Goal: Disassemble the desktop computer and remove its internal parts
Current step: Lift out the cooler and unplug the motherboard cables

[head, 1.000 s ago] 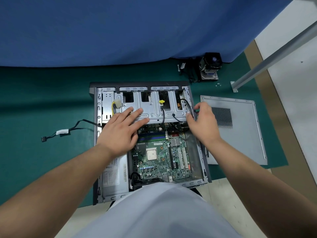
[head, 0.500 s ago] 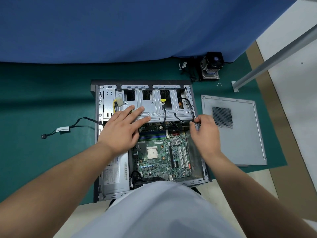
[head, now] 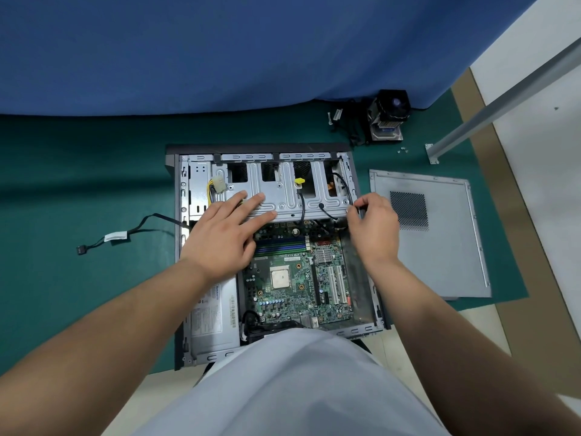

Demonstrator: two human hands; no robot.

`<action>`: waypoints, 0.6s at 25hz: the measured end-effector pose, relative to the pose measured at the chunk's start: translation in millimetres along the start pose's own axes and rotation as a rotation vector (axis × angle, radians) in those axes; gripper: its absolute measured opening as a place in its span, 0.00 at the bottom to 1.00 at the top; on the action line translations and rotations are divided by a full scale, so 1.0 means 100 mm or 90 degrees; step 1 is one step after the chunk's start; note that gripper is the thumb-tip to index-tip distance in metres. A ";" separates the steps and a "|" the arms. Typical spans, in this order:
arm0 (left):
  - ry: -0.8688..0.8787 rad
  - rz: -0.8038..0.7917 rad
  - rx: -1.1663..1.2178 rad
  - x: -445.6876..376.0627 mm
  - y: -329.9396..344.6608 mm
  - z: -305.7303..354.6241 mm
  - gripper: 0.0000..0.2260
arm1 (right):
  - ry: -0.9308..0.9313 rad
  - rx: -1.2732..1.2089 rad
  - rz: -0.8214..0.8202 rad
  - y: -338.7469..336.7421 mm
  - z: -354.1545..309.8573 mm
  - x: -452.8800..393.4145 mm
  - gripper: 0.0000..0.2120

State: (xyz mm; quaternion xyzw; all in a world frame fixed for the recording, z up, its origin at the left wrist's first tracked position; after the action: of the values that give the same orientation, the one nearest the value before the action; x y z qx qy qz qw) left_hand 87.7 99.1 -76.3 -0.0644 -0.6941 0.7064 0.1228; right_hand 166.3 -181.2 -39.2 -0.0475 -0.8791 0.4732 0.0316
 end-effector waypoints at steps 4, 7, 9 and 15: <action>0.002 0.001 -0.002 0.00 0.01 0.00 0.28 | -0.034 0.063 -0.013 -0.01 -0.04 -0.03 0.10; 0.000 0.002 0.000 0.00 0.00 -0.01 0.28 | -0.029 0.119 -0.003 0.02 -0.13 -0.10 0.08; 0.001 0.007 0.001 0.00 0.00 0.00 0.28 | 0.002 0.095 0.005 0.02 -0.16 -0.12 0.05; 0.000 0.011 0.008 -0.01 0.01 0.00 0.28 | 0.018 0.068 0.023 -0.01 -0.38 -0.38 0.04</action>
State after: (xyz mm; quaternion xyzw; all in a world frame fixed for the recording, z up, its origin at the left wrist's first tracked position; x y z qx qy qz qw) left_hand 88.5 99.2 -77.1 -0.0695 -0.6891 0.7117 0.1173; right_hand 207.3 -154.4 -17.2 -0.0683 -0.8510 0.5194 0.0379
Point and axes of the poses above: each hand's wrist, its own x-axis away from the middle knuckle, its own y-axis out of the palm, z = x × y, the point moved 3 cm from there along -x, towards the middle knuckle, and after that the axes turned 8 degrees about -x, right-handed, at the moved point
